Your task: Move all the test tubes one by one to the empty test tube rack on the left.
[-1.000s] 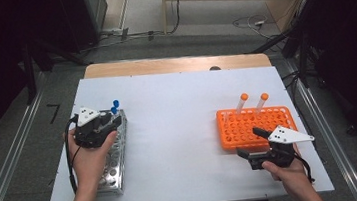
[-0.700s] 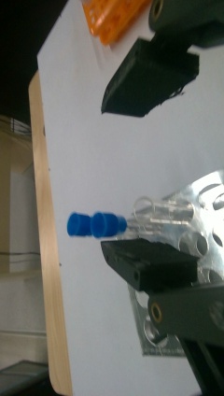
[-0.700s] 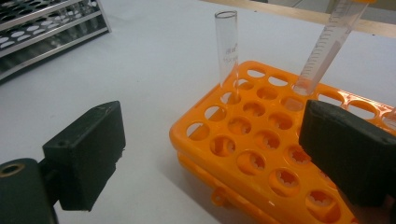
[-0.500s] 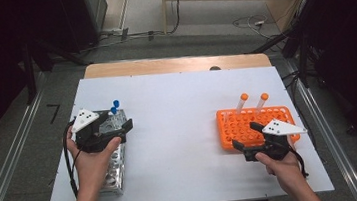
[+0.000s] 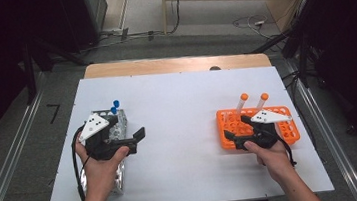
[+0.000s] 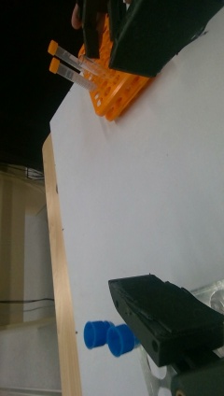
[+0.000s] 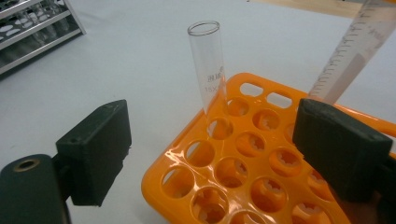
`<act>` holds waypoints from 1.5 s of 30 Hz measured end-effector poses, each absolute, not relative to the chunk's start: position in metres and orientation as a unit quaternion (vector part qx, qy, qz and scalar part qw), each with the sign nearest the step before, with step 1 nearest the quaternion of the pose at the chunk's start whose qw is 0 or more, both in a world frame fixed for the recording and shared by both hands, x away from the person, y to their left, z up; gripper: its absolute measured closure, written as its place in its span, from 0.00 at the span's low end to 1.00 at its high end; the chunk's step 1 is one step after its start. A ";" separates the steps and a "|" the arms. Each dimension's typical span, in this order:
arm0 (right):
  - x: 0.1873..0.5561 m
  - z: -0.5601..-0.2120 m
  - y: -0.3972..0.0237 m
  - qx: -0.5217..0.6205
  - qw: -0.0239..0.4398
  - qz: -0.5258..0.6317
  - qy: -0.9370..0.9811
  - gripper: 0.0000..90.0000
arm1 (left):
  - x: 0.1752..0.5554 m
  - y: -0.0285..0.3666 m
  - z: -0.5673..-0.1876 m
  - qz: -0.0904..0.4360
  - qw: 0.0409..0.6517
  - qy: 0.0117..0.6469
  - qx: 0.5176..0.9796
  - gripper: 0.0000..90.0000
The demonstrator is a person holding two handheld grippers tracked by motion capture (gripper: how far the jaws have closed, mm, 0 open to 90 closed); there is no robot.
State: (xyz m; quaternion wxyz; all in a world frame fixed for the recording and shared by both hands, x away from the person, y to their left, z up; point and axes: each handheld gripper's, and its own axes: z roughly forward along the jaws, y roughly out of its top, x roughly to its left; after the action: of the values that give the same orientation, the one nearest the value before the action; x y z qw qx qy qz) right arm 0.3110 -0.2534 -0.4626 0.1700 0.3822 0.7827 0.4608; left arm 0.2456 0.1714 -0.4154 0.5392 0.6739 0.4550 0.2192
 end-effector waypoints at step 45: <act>0.317 -0.466 -0.234 0.380 0.239 0.460 0.766 0.82 | 0.241 0.139 -0.423 0.188 0.539 0.433 0.698 0.00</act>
State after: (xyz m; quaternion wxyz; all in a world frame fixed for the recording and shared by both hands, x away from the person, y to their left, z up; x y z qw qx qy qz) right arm 0.3169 -0.2342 -0.4664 0.2393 0.3799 0.7660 0.4600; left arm 0.2413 0.1393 -0.4232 0.5385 0.6982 0.4328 0.1876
